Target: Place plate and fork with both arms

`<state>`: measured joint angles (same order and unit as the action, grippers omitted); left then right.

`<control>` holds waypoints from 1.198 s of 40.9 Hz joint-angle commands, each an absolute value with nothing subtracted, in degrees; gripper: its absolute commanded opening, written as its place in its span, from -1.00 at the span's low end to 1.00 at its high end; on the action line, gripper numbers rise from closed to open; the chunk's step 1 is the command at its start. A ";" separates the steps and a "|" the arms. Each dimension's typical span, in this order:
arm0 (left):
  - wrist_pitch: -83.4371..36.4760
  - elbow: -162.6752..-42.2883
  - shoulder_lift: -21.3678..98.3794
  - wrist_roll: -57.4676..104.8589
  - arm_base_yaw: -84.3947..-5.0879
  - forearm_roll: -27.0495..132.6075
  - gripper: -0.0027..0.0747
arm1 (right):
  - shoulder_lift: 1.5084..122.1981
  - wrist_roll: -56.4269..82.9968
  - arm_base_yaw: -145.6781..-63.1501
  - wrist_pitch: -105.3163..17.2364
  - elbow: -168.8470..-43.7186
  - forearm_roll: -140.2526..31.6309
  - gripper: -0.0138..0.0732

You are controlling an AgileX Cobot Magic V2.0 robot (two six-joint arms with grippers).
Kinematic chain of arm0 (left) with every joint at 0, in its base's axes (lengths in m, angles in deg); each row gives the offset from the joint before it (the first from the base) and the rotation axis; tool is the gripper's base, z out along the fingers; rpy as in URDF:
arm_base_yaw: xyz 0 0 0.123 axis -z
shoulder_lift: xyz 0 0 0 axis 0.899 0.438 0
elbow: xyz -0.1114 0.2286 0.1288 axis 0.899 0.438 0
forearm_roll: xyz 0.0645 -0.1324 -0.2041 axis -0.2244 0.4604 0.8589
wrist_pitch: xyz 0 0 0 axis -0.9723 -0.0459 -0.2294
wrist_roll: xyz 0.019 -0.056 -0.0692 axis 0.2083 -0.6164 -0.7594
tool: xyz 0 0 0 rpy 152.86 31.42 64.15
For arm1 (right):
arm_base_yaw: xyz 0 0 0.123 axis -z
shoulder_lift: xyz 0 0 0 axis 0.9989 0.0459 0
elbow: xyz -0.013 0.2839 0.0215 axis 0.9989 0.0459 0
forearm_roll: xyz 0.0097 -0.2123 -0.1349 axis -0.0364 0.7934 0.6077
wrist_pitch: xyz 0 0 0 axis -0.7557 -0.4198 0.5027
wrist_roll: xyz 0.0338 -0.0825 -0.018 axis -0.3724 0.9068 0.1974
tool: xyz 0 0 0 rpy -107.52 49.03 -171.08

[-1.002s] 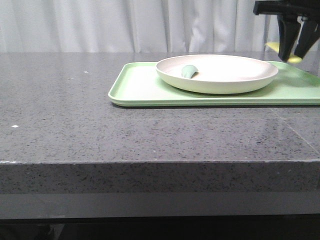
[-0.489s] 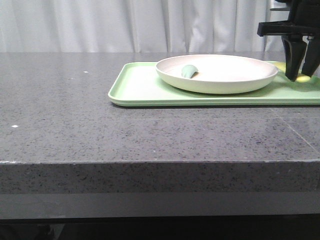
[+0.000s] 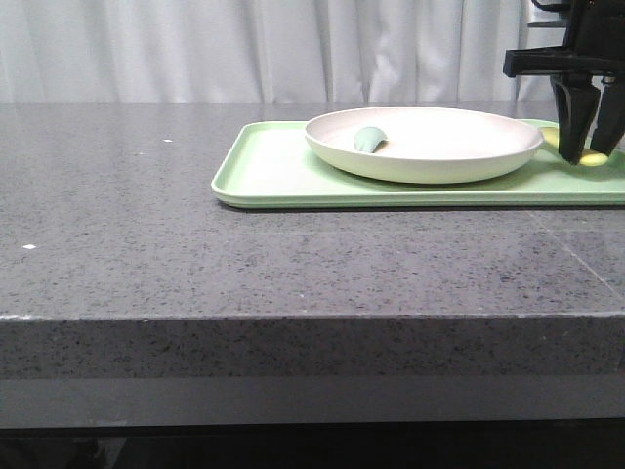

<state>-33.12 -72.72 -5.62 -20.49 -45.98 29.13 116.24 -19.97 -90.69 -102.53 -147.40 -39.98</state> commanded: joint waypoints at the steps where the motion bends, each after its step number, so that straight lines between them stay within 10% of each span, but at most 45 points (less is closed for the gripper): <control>1: -27.96 -74.07 -5.04 -20.93 -45.89 29.19 -0.98 | 113.05 -19.32 -90.26 -108.01 -148.72 -39.27 -0.01; 16: -27.96 -74.07 -5.04 -20.93 -45.89 29.19 -0.98 | 109.91 -19.19 -90.26 -107.43 -148.87 -37.16 0.31; 34: -27.96 -74.07 -5.04 -20.93 -45.89 29.19 -0.98 | 97.56 -18.74 -90.26 -104.26 -148.87 -37.16 -0.77; 49: -27.96 -74.07 -5.04 -20.93 -45.89 29.19 -0.98 | 80.86 -17.35 -91.83 -92.51 -134.60 -37.16 -0.84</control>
<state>-33.12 -72.72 -5.62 -20.49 -45.98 29.13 87.49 -18.23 -91.68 -98.70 -137.66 -38.00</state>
